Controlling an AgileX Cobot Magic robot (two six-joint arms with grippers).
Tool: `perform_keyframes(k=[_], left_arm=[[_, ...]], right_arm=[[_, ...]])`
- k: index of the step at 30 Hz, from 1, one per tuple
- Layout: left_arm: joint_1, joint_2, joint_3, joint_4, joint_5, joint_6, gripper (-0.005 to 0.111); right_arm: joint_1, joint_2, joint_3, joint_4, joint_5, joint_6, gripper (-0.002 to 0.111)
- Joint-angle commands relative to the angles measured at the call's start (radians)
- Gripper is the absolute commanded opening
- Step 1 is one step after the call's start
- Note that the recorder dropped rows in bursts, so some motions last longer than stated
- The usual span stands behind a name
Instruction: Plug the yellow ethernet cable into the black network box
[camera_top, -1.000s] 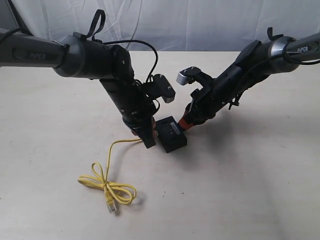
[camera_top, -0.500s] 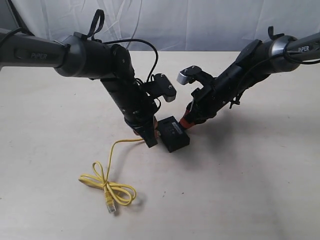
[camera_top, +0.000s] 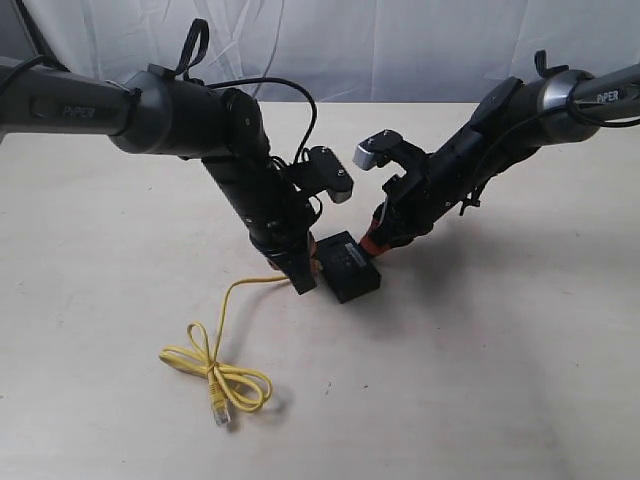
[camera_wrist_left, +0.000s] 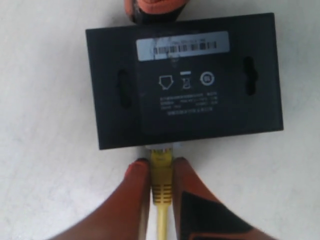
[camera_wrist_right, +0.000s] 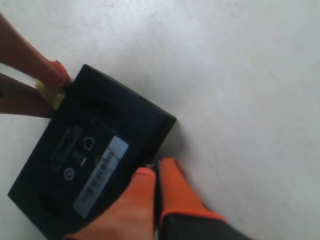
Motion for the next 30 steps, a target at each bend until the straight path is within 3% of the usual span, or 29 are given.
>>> perform_keyframes(k=[1,20,30], left_arm=[[-0.020,-0.004,-0.031,-0.117,-0.119,0.000,0.000],[0.005,-0.004,-0.031,-0.068,-0.055,-0.019,0.000],[0.025,0.021,-0.031,-0.053,-0.026,-0.041,0.000]], right_arm=[[0.012,-0.035,0.006,-0.018,0.027,0.032,-0.001],[-0.087,-0.076,0.006,-0.143,-0.105,0.252,-0.001],[-0.132,-0.076,0.006,-0.125,-0.103,0.261,-0.001]])
